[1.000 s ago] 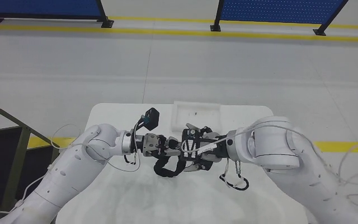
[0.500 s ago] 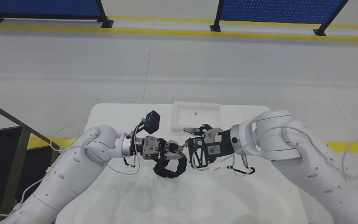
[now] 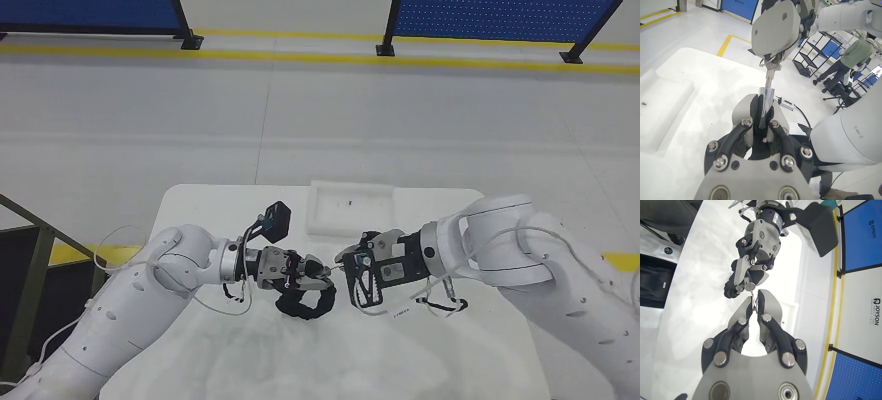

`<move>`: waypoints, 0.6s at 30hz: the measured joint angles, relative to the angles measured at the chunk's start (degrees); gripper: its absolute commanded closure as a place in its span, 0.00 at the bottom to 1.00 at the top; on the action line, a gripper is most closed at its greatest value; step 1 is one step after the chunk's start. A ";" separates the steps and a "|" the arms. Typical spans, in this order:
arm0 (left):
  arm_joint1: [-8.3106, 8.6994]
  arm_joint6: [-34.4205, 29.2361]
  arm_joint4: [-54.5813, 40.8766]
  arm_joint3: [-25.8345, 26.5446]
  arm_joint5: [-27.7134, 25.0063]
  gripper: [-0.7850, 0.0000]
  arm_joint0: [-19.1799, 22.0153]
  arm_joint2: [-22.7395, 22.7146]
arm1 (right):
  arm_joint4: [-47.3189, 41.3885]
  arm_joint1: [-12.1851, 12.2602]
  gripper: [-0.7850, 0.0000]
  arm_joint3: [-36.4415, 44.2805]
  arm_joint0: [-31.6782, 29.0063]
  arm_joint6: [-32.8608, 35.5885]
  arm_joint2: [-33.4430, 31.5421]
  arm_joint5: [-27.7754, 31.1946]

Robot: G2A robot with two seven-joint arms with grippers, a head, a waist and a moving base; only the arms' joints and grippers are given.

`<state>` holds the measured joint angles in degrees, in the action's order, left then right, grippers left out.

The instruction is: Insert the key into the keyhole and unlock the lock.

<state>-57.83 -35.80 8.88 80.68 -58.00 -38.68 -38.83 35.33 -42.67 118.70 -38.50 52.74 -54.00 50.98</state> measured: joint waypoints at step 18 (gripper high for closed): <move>-0.37 1.54 3.65 1.50 0.00 1.00 -0.23 -0.67 | -21.36 1.14 1.00 0.49 -6.12 5.17 -3.69 -25.61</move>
<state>-58.20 -34.26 12.53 82.18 -58.00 -38.91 -39.50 13.97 -41.53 119.20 -44.63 57.91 -57.69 25.37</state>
